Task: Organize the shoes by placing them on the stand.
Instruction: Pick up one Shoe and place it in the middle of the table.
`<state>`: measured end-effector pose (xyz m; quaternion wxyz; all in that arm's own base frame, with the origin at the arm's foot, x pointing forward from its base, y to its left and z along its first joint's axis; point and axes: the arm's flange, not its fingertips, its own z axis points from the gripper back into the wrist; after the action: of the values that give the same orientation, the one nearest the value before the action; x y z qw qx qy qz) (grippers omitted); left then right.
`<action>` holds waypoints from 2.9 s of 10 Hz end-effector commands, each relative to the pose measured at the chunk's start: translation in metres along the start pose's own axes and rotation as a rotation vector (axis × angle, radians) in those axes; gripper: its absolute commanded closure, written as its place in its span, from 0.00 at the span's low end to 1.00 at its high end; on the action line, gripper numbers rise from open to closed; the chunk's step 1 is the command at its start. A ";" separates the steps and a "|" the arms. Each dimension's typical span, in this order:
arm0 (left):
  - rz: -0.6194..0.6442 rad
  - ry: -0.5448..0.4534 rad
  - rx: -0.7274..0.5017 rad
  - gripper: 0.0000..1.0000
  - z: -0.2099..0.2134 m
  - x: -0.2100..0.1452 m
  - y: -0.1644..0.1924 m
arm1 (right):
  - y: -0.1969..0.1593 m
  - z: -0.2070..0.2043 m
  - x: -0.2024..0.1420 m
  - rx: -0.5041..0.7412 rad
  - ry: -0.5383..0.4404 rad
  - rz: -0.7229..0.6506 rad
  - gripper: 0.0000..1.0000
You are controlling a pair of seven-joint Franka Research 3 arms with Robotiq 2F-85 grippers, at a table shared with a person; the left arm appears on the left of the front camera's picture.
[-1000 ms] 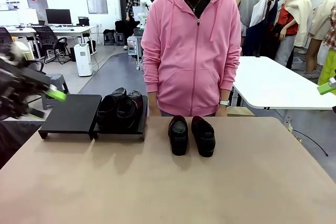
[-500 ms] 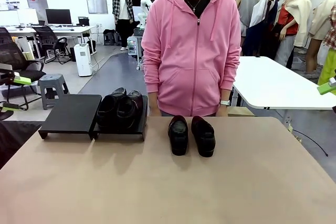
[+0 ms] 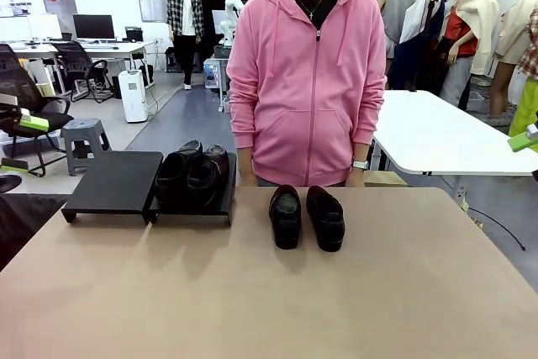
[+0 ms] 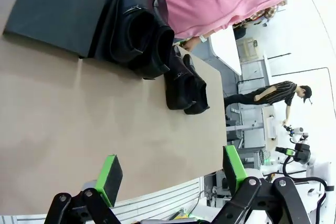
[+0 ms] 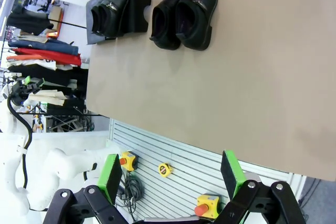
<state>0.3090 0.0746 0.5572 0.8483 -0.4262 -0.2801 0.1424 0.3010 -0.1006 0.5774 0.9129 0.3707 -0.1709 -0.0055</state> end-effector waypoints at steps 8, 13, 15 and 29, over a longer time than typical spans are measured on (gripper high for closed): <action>0.005 -0.002 -0.018 0.00 -0.001 0.001 0.001 | 0.080 -0.133 0.074 -0.220 0.296 0.158 0.00; 0.005 -0.002 -0.018 0.00 -0.001 0.001 0.001 | 0.132 -0.310 0.079 -0.341 0.217 0.180 0.00; 0.005 -0.002 -0.018 0.00 -0.001 0.001 0.001 | 0.145 -0.333 0.072 -0.325 0.157 0.125 0.00; 0.005 -0.002 -0.018 0.00 -0.001 0.001 0.001 | 0.157 -0.498 0.175 -0.769 0.216 -0.208 0.00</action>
<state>0.3100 0.0740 0.5563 0.8483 -0.4264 -0.2774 0.1470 0.6065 0.3259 0.4073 0.9947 0.0244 -0.0200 -0.0976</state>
